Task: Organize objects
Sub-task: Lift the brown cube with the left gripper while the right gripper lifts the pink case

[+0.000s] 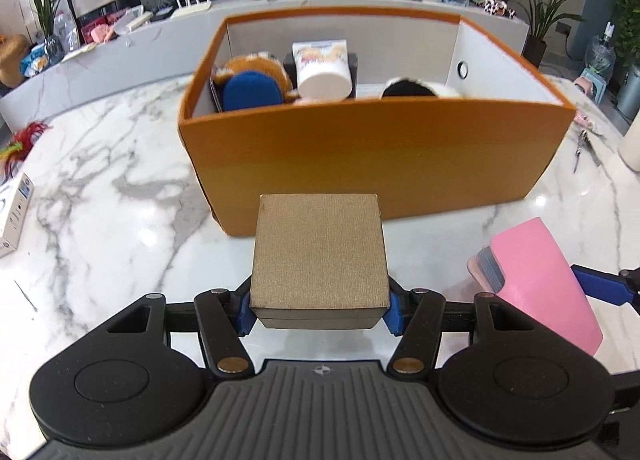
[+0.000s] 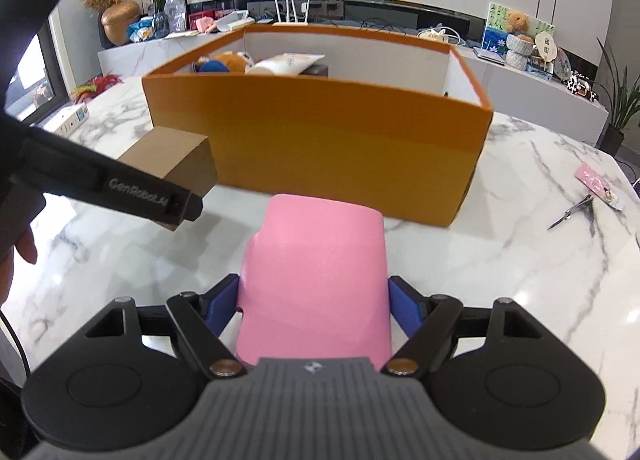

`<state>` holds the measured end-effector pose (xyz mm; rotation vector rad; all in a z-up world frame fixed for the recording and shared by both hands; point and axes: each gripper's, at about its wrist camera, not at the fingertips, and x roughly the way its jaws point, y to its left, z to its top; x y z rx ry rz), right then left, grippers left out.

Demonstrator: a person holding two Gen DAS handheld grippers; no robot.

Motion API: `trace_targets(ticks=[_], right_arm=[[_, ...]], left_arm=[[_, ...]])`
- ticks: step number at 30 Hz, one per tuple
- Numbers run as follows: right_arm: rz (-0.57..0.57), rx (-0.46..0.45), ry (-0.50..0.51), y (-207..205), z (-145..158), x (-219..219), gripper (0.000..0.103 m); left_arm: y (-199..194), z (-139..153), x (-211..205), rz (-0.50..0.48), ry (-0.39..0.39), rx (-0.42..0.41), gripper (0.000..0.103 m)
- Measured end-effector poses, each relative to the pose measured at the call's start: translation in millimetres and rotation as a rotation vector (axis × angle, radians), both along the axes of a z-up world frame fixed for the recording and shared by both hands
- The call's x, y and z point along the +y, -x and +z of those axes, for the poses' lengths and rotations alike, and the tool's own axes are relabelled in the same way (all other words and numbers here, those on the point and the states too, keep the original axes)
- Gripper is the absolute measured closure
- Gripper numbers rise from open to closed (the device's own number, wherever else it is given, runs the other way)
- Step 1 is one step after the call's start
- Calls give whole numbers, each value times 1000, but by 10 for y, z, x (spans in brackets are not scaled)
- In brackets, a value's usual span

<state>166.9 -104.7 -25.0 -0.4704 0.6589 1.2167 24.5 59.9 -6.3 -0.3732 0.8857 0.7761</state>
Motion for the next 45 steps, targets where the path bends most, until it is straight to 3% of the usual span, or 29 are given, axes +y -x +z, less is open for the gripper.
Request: trace_targets(ticks=[19, 26, 32, 36, 45], right_arm=[[-11, -6, -122, -14, 453, -84, 24], [-45, -6, -223, -175, 843, 52, 24], [-116, 21, -312, -519, 1158, 478, 24], [-142, 43, -320, -728, 1109, 835, 24], [-180, 133, -235, -1150, 752, 1457, 24]], left_arm=[[75, 445, -4, 8, -132, -91, 35], [-10, 702, 267, 59, -161, -155, 35], [-395, 818, 654, 82, -168, -180, 35], [-676, 717, 919, 93, -166, -170, 35], [-971, 355, 1347, 131, -112, -128, 35]])
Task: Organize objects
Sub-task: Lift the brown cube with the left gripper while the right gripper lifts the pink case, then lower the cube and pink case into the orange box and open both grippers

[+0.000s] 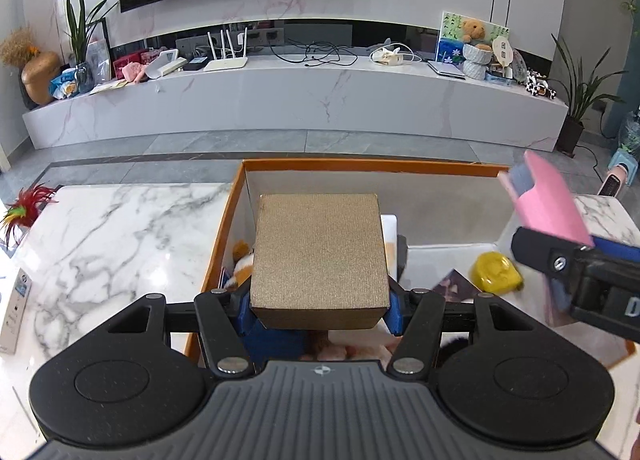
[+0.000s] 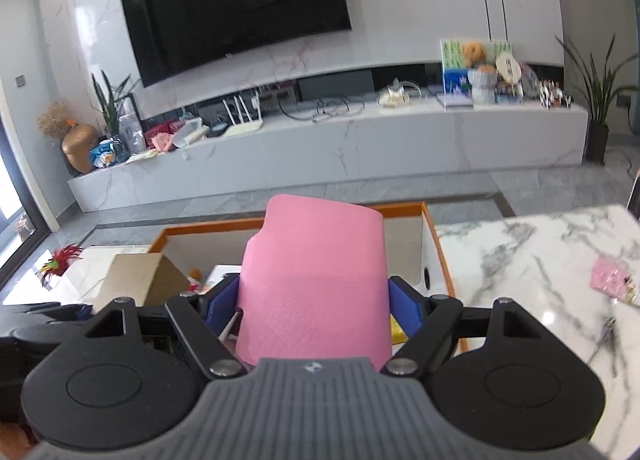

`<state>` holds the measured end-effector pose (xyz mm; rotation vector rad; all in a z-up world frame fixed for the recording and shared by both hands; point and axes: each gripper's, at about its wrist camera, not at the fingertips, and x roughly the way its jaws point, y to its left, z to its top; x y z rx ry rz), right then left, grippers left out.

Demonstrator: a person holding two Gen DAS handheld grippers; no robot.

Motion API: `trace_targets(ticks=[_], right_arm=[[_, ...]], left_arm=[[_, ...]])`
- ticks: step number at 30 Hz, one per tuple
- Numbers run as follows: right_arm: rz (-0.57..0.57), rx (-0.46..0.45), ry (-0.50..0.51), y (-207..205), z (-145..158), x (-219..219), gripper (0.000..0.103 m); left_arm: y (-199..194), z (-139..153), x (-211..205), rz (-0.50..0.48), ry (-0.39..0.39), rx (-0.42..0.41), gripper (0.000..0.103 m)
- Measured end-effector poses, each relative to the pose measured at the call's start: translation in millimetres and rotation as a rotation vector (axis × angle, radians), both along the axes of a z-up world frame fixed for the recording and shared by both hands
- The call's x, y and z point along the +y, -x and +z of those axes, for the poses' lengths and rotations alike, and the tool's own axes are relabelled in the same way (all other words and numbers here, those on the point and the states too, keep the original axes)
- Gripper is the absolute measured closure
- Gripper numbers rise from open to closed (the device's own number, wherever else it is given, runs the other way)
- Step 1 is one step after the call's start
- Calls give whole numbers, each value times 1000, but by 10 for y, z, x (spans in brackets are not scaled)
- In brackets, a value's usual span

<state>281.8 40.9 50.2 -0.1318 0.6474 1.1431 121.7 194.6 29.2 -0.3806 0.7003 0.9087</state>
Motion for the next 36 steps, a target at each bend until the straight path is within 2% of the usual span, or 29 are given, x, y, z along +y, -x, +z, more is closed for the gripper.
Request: trace_targets(ticks=[7, 9, 14, 18, 30, 34, 36], right_arm=[[9, 18, 97, -119, -297, 276, 24], [6, -25, 129, -104, -333, 340, 24], [29, -52, 175, -148, -374, 466, 24], [39, -77, 238, -125, -396, 503, 24], [127, -174, 461, -61, -469, 706, 22], [142, -166, 440, -58, -425, 662, 4], [157, -178, 449, -50, -406, 636, 3]], left_arm=[[-71, -37, 33, -1, -6, -4, 35], [-79, -6, 23, -7, 0, -23, 35], [-139, 79, -16, -24, -18, -39, 35], [-168, 86, -5, -27, -1, -59, 35], [-293, 55, -15, -15, -11, -48, 35], [-326, 37, 9, -8, 1, -55, 35], [-350, 18, 2, -16, 11, -60, 35]])
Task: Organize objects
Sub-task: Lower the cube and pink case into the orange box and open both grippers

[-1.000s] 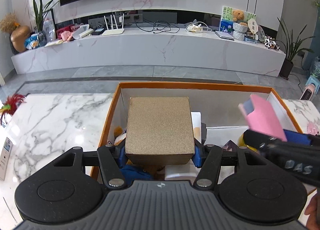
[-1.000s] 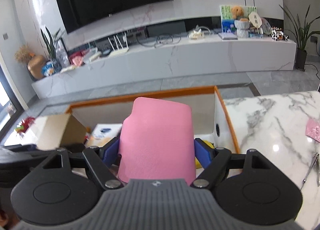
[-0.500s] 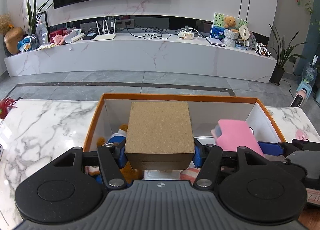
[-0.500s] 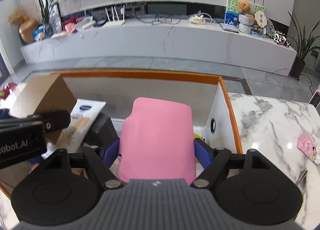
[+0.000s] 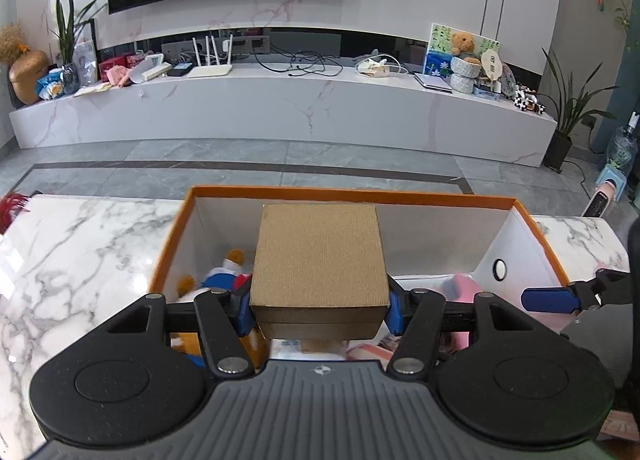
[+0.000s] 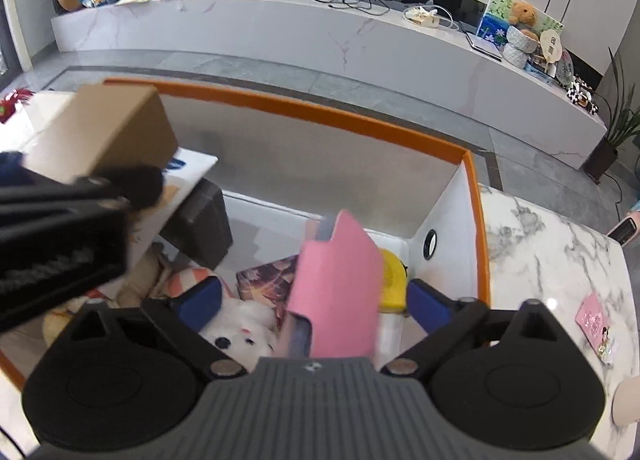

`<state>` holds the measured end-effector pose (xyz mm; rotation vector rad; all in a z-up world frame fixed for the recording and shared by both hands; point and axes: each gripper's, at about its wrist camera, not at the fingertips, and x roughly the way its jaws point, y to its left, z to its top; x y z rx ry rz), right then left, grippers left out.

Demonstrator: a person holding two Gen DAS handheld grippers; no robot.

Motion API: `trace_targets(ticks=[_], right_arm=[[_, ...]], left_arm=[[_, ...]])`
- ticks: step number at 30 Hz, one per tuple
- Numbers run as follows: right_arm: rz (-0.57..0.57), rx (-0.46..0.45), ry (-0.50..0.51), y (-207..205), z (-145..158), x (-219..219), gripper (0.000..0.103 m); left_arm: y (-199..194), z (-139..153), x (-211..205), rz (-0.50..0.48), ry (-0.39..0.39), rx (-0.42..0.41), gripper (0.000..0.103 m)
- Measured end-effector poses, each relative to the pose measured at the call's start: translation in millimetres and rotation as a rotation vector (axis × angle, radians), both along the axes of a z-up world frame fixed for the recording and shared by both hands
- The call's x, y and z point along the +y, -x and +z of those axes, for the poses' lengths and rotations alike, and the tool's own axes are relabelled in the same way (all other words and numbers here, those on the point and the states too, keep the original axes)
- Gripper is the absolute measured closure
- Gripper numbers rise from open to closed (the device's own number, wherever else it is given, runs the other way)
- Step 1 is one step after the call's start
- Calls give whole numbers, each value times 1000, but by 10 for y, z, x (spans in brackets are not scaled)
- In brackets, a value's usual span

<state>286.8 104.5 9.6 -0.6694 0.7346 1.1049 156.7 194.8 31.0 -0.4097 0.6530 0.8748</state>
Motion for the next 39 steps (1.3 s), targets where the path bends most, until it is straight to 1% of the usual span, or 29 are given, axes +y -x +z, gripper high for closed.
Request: trace_targets(ticks=[2, 4, 7, 12, 16, 19, 21, 25, 27, 30, 32, 35, 37, 39], right_arm=[[19, -18, 10, 4, 6, -30, 3], [20, -17, 11, -8, 42, -46, 3], [48, -38, 22, 7, 104, -104, 3], [122, -127, 65, 96, 230, -249, 2], [142, -150, 55, 132, 378, -441, 1], [153, -166, 39, 159, 481, -551, 1], [156, -174, 28, 171, 529, -602, 1], [163, -171, 26, 162, 540, -638, 1], [157, -158, 32, 130, 510, -621, 1], [156, -150, 58, 105, 448, -599, 1], [152, -151, 64, 95, 435, -602, 1], [128, -109, 41, 39, 445, -618, 1], [110, -81, 29, 17, 441, -624, 1], [91, -73, 27, 29, 412, -652, 1]], left_arm=[[-32, -28, -20, -7, 2, 14, 35], [-58, -51, -39, -20, 6, 27, 35], [-67, -42, -66, -49, 20, 10, 35], [-99, -49, -85, -102, 53, -31, 35], [-169, -97, -108, -116, 58, -11, 35], [-250, -122, -183, -127, 31, 19, 35], [-294, -135, -212, -134, 30, 27, 35], [-382, -247, -220, -150, 74, 29, 35], [-413, -282, -228, -136, 71, 42, 35], [-423, -328, -190, -129, 113, 26, 35], [-405, -311, -174, -111, 110, 11, 33], [-406, -319, -143, -83, 127, 22, 33], [-396, -303, -148, -73, 125, 25, 33], [-388, -274, -166, -65, 118, 24, 33]])
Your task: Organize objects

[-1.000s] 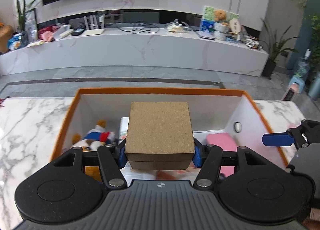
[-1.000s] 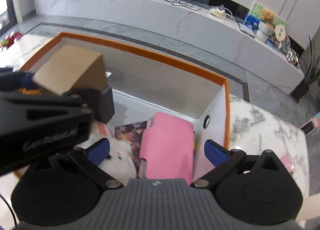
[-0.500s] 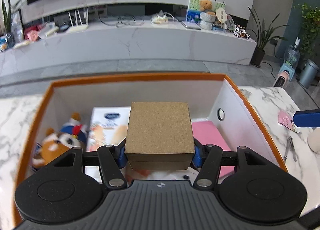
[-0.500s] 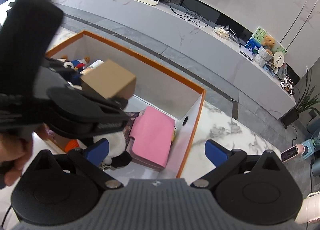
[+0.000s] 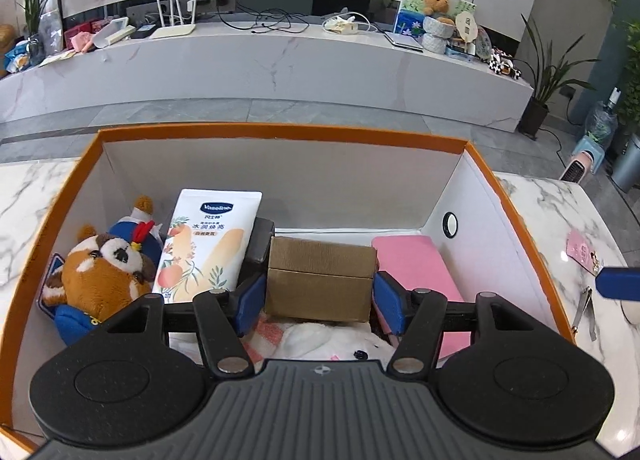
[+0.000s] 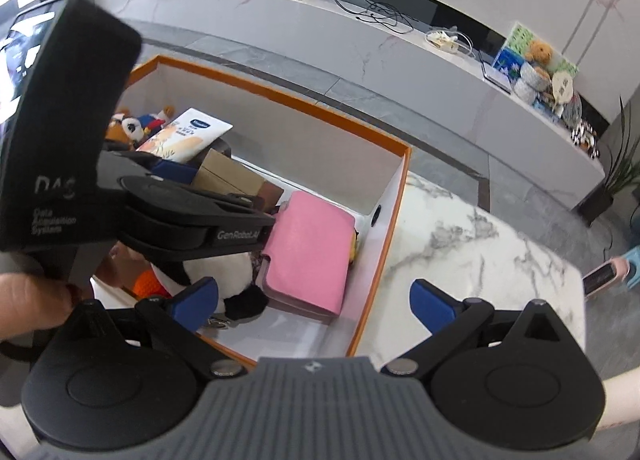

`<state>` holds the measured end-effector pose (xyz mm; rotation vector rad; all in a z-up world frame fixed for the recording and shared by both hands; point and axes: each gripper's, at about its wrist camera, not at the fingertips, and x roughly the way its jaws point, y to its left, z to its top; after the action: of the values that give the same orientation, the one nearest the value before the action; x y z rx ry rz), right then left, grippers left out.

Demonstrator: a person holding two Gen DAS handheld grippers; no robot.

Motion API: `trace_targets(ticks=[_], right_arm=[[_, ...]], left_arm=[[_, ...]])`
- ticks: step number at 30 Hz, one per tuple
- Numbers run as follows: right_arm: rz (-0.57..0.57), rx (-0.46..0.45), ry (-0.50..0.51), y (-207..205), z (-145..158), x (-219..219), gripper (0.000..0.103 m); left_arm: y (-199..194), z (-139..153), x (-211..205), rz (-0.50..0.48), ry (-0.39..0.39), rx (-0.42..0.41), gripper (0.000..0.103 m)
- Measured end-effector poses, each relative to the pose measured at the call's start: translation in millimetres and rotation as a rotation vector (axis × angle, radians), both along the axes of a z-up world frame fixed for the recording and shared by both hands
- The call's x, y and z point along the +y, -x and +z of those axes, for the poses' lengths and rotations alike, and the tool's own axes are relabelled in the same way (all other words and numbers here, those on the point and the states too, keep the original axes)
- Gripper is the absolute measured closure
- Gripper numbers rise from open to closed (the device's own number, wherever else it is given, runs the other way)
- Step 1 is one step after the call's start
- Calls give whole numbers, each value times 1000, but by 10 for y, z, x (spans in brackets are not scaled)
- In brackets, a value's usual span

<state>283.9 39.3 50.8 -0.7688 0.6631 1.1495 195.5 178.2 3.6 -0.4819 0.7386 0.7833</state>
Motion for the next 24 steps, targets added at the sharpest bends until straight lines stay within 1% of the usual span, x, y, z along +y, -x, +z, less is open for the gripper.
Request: trace_targets(ticks=[6, 11, 13, 19, 24], right_arm=[[-42, 14, 3, -4, -76, 41, 1], [-91, 61, -30, -3, -84, 50, 1], [-104, 76, -39, 19, -87, 53, 1], [-135, 68, -48, 150, -92, 49, 1], [-170, 85, -84, 286, -33, -30, 1]], left_arm=[[87, 156, -39, 28, -40, -3, 33], [266, 286, -45, 76, -80, 1, 32], [341, 334, -40, 96, -81, -2, 31], [582, 458, -29, 139, -84, -7, 31], [811, 530, -128, 160, -115, 10, 31]])
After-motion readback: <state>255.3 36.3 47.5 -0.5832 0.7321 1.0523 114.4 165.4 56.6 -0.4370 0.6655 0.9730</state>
